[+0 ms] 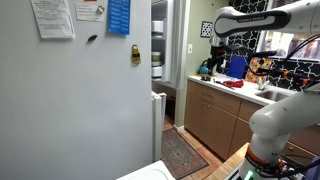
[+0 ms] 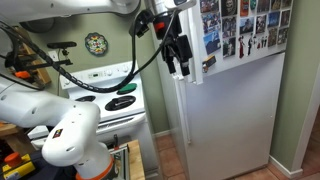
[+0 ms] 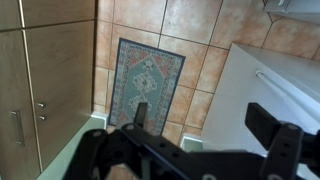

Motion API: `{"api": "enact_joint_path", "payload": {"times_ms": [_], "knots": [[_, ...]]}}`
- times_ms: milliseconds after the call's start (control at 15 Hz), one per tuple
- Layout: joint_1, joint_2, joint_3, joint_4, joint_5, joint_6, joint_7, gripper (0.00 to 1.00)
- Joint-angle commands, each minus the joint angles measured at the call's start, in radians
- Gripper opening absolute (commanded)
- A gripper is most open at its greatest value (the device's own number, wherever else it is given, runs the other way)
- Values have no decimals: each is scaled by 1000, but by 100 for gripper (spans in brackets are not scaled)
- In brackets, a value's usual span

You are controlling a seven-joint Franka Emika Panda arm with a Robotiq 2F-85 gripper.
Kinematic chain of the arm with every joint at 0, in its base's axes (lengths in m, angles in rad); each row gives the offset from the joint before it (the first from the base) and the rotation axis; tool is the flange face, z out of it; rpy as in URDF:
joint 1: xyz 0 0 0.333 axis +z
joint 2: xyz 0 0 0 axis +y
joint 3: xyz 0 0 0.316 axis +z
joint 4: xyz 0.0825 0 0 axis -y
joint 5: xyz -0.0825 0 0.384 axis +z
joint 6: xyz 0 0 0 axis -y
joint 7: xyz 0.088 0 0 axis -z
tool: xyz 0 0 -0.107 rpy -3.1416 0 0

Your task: Close the top fridge door

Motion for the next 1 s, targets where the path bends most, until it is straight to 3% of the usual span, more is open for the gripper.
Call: {"api": "enact_joint_path", "payload": {"times_ms": [0, 200, 333, 933], "knots": [[20, -14, -21, 4, -7, -3, -13, 100], [26, -24, -27, 4, -7, -3, -27, 100], [77, -38, -79, 3, 74, 24, -115, 100], [202, -109, -192, 45, 221, 20, -448, 100]]}}
